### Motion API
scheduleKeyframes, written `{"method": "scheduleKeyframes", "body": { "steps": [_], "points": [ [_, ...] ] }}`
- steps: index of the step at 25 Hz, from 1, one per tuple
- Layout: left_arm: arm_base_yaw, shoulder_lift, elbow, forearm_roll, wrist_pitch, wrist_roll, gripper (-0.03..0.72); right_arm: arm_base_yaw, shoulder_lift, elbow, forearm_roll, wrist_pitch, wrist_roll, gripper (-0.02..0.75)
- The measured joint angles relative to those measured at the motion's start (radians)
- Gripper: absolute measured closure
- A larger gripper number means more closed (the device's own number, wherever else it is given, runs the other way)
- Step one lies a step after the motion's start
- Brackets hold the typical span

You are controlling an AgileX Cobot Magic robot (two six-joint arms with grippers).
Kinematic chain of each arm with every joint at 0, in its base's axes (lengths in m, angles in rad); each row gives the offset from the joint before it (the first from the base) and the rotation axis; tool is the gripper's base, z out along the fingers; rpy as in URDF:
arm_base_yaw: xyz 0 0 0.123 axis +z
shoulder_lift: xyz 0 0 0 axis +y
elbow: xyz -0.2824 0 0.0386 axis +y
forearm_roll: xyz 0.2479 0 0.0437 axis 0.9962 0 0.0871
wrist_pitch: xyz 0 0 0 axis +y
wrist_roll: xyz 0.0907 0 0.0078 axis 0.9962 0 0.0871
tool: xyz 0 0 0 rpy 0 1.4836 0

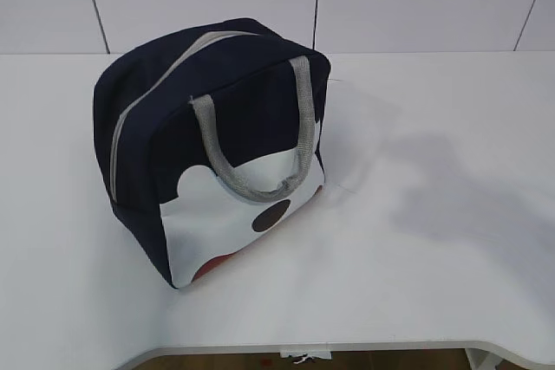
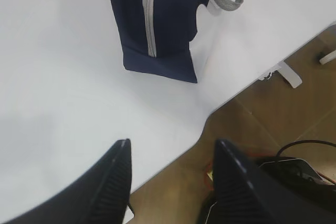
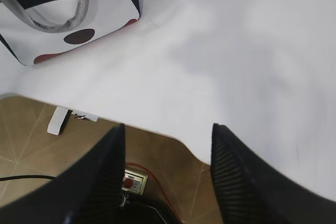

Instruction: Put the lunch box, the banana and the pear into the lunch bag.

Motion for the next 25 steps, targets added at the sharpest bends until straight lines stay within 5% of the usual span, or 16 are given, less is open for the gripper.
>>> {"method": "scheduleKeyframes", "body": {
  "steps": [25],
  "points": [
    [0.000,-0.781,0.523,0.006,-0.048,0.000,0.309,0.000,-0.723,0.572,0.000,-0.093,-0.068,0.323]
  ]
}}
